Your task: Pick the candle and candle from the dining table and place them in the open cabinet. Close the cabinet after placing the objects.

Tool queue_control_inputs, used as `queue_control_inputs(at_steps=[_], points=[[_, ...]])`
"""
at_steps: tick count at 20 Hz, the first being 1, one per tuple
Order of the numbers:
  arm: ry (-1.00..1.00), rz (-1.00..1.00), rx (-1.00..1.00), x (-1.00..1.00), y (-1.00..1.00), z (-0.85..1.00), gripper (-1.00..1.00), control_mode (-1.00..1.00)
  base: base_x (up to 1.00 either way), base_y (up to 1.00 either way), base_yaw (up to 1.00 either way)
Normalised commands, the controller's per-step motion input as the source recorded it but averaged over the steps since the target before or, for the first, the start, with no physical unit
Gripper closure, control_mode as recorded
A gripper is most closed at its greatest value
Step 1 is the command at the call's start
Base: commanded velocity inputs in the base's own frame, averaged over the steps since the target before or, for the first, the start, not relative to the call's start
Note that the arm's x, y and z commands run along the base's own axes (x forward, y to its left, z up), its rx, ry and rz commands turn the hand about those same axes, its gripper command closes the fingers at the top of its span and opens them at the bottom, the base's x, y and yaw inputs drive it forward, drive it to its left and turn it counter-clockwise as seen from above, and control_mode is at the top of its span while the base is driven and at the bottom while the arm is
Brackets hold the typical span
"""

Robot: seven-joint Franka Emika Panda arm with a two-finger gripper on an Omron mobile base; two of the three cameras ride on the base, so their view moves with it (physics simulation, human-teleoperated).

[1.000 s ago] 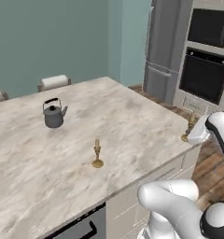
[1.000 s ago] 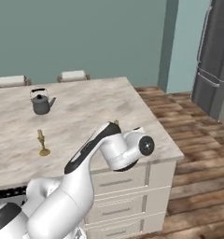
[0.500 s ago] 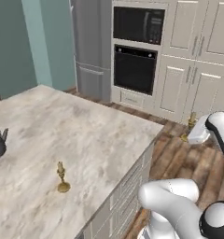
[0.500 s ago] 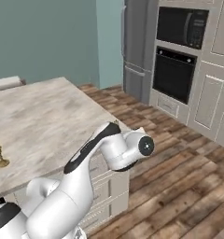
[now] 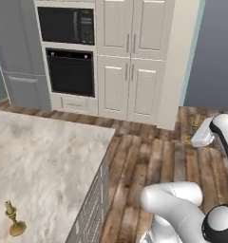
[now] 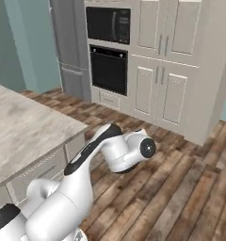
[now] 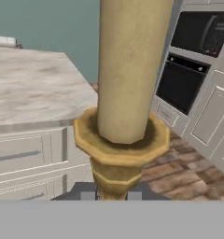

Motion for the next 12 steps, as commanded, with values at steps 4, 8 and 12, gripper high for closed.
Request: queue_control_inputs(at_steps=[4,8,12], points=[[0.0,0.0,0.0,0.0,0.0,0.0,1.0,1.0,0.0,-0.49,-0.56],[0.0,0.0,0.0,0.0,0.0,0.0,1.0,1.0,0.0,-0.43,-0.56],[0.0,0.0,0.0,0.0,0.0,0.0,1.0,1.0,0.0,-0.37,-0.56]])
